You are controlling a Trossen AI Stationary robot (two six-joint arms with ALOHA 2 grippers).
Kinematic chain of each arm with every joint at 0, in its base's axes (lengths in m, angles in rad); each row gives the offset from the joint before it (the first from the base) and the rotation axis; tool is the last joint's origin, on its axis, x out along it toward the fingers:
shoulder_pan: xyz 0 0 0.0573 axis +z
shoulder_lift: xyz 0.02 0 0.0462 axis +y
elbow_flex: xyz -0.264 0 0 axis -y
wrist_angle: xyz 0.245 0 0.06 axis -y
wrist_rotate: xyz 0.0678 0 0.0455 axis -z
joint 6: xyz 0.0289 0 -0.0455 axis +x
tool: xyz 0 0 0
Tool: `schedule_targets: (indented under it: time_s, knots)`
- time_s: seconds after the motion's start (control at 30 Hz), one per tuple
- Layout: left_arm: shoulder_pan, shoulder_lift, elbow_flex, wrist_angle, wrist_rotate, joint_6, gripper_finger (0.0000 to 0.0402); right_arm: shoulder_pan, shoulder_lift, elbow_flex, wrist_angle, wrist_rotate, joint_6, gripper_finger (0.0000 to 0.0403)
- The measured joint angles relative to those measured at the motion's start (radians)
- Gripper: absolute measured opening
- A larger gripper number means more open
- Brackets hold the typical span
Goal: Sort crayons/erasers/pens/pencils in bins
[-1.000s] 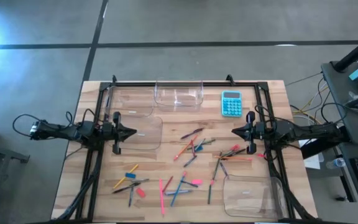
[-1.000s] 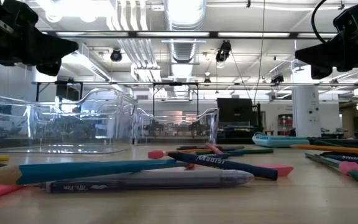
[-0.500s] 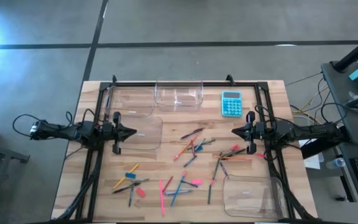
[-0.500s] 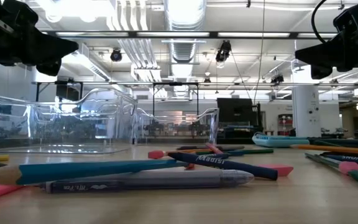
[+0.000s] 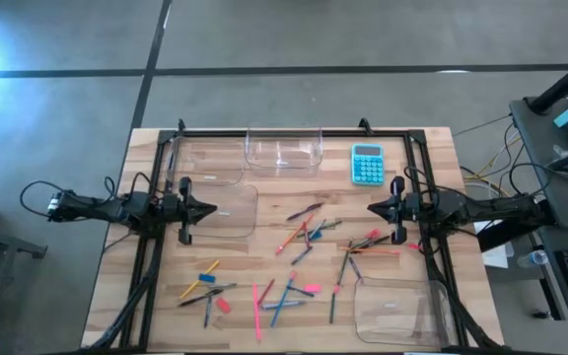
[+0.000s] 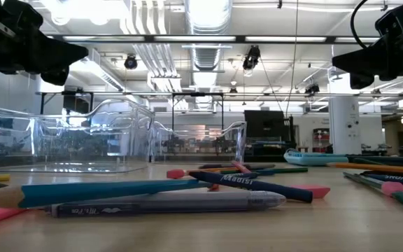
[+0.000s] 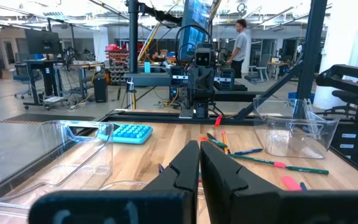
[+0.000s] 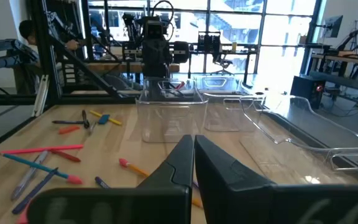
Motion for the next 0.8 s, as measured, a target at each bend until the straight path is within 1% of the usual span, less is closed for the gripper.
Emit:
schedule_targets:
  time_s: [0.17, 0.27, 0.5, 0.6, 0.7, 0.8]
  knots:
    - [0.000, 0.000, 0.000, 0.000, 0.000, 0.000, 0.0002, 0.000, 0.000, 0.000, 0.009, 0.001, 0.048, 0.0009]
    - [0.000, 0.000, 0.000, 0.000, 0.000, 0.000, 0.0002, 0.000, 0.000, 0.000, 0.033, 0.002, 0.037, 0.0009]
    - [0.000, 0.000, 0.000, 0.000, 0.000, 0.000, 0.0002, 0.000, 0.000, 0.000, 0.273, 0.021, -0.117, 0.0009]
    - [0.000, 0.000, 0.000, 0.000, 0.000, 0.000, 0.0002, 0.000, 0.000, 0.002, 0.341, 0.023, -0.159, 0.0009]
    - [0.000, 0.000, 0.000, 0.000, 0.000, 0.000, 0.0002, 0.000, 0.005, 0.047, 0.279, 0.023, -0.182, 0.0009]
    - [0.000, 0.000, 0.000, 0.000, 0.000, 0.000, 0.0002, 0.000, 0.024, 0.124, 0.198, 0.024, -0.189, 0.0009]
